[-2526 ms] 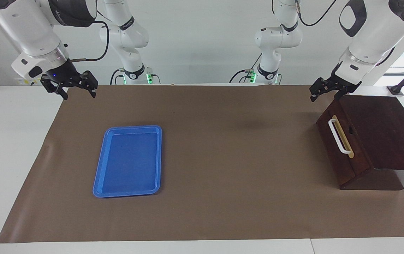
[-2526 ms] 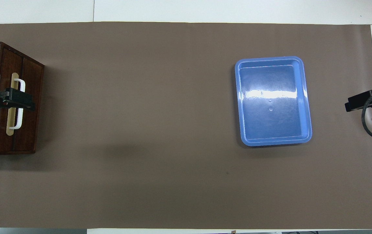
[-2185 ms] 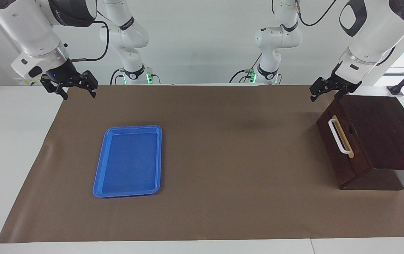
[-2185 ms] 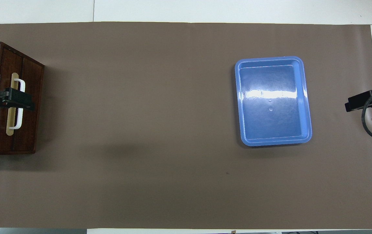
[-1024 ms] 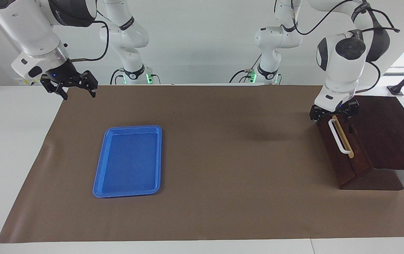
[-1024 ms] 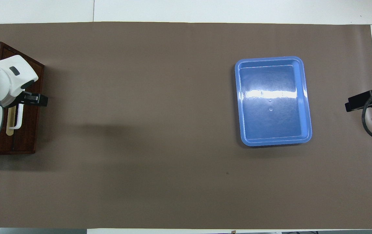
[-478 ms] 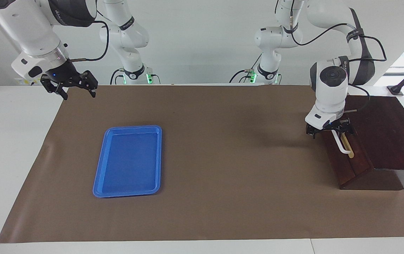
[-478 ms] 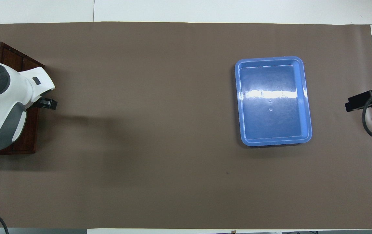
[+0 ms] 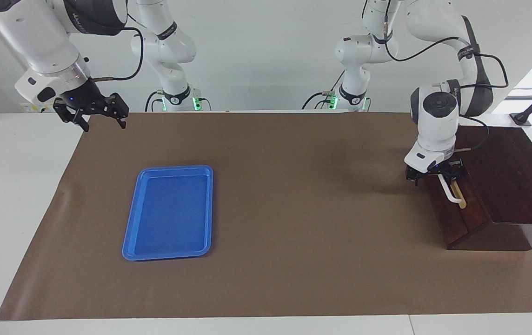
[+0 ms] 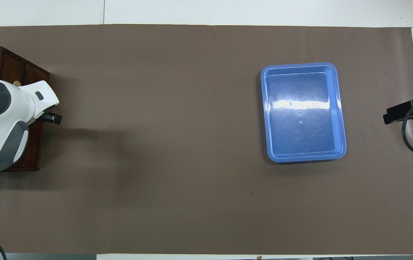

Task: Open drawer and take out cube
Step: 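Grasp the white drawer handle with the left gripper and pull outward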

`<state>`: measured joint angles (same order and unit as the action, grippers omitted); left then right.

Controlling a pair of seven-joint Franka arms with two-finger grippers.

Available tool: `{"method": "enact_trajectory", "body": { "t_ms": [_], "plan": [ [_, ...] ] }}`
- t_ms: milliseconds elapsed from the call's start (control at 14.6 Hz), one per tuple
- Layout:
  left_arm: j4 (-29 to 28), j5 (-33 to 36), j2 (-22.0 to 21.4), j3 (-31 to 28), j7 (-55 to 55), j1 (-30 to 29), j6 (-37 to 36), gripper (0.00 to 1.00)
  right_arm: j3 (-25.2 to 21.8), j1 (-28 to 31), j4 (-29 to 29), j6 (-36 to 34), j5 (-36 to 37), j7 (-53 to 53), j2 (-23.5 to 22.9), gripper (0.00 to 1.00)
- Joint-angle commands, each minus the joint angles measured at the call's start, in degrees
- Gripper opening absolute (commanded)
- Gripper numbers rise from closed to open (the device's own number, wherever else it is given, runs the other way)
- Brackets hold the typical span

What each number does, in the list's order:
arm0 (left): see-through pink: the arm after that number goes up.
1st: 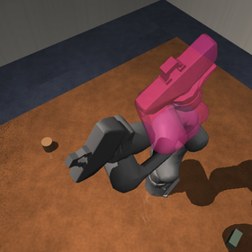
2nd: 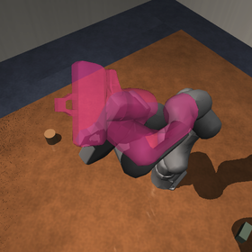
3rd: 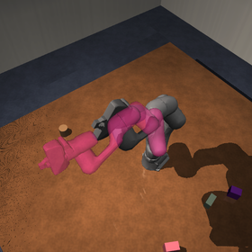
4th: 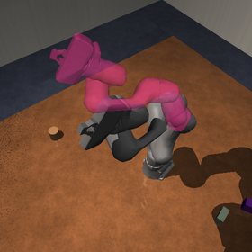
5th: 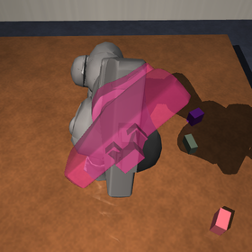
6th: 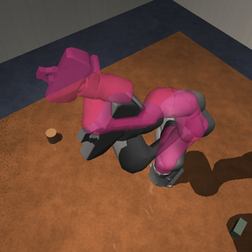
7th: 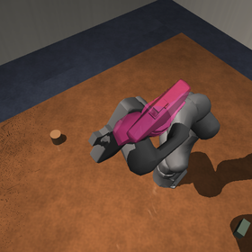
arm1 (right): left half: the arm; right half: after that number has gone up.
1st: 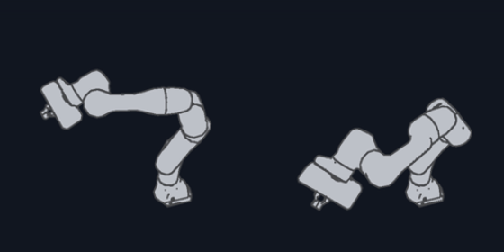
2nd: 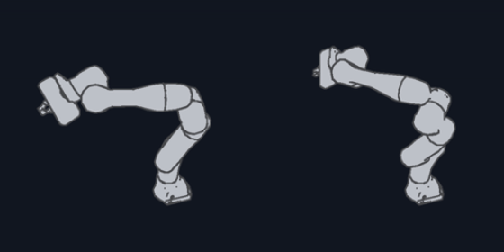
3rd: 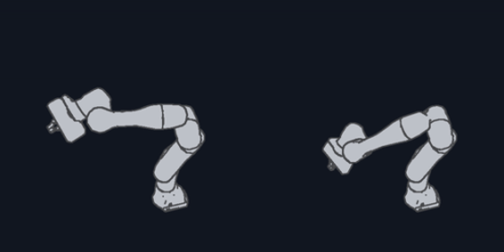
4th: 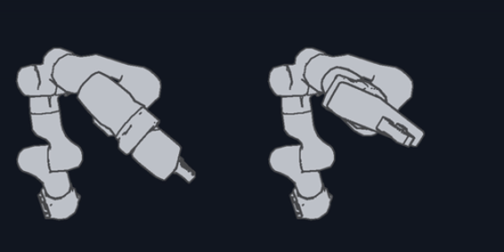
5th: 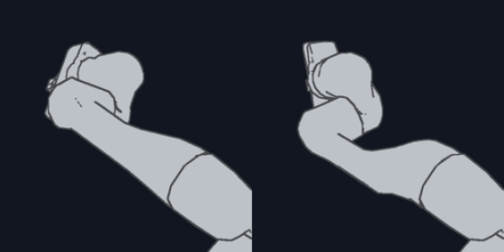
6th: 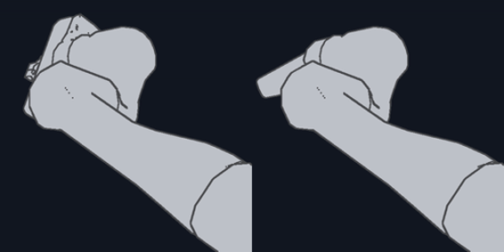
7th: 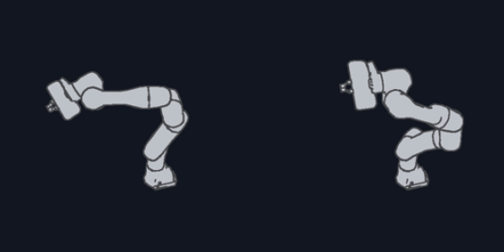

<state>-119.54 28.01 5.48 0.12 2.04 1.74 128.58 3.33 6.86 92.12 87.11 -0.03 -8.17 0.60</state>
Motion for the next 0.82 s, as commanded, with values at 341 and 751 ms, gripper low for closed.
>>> {"method": "enact_trajectory", "body": {
  "t_ms": [341,751],
  "plan": [
    [-0.2,0.7,1.1,0.3,8.6,6.2,1.6,1.0,0.8,1.0,0.9,0.4,0.6,0.1,0.9,1.0],
    [4.0,-6.4,1.9,0.3,16.6,14.4,-4.2,1.0,0.8,1.1,0.9,0.3,0.6,0.1,0.9,1.0]
  ]
}}
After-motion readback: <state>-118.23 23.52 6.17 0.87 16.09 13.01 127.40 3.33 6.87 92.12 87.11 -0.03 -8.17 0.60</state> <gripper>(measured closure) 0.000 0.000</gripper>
